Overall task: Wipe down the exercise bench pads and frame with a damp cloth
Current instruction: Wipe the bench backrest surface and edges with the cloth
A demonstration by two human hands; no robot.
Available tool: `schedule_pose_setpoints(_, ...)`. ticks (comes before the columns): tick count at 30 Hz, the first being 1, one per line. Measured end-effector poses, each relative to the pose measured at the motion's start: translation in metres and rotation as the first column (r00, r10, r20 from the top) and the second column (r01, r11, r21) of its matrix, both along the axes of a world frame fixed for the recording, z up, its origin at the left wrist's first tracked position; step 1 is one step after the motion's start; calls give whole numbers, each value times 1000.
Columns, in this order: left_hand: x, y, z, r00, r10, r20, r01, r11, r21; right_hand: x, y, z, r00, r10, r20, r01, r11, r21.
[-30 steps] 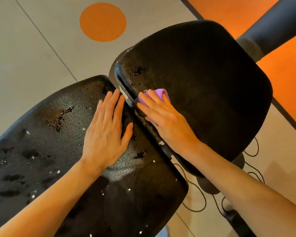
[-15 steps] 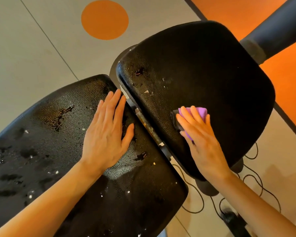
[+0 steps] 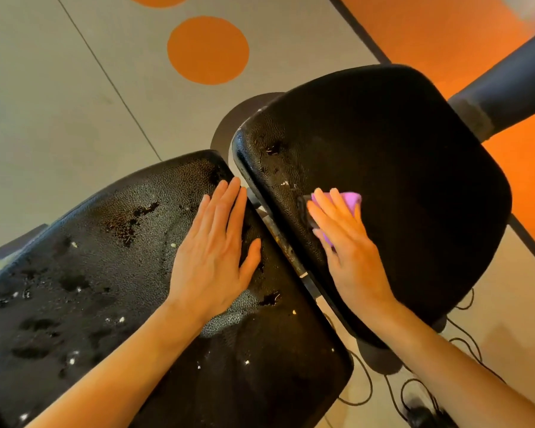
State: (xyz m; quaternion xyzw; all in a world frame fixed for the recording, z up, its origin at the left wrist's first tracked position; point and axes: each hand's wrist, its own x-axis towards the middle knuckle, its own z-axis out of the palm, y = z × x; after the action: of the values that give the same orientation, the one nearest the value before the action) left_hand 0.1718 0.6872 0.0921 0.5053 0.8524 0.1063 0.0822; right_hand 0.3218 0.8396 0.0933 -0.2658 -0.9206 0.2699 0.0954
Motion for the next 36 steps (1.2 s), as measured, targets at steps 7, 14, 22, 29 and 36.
schedule_pose_setpoints(7,-5,-1,3,998,-13,68,8,998,62,-36,7,-10,988,156,-19,-155,987,32)
schedule_pose_setpoints(14,-39,6,5,973,229,13,-229,971,67,-79,12,-10,953,304,8,-302,943,144)
schedule_pose_setpoints(22,-39,6,2,975,221,-13,-220,974,60,-3,9,1,902,393,182,-429,868,251)
schedule_pose_setpoints(29,-39,5,0,977,215,0,-214,974,73,-102,10,-12,919,368,145,-395,857,329)
schedule_pose_setpoints(36,-39,5,1,979,205,-9,-204,977,53,-76,15,-10,917,386,102,-399,889,226)
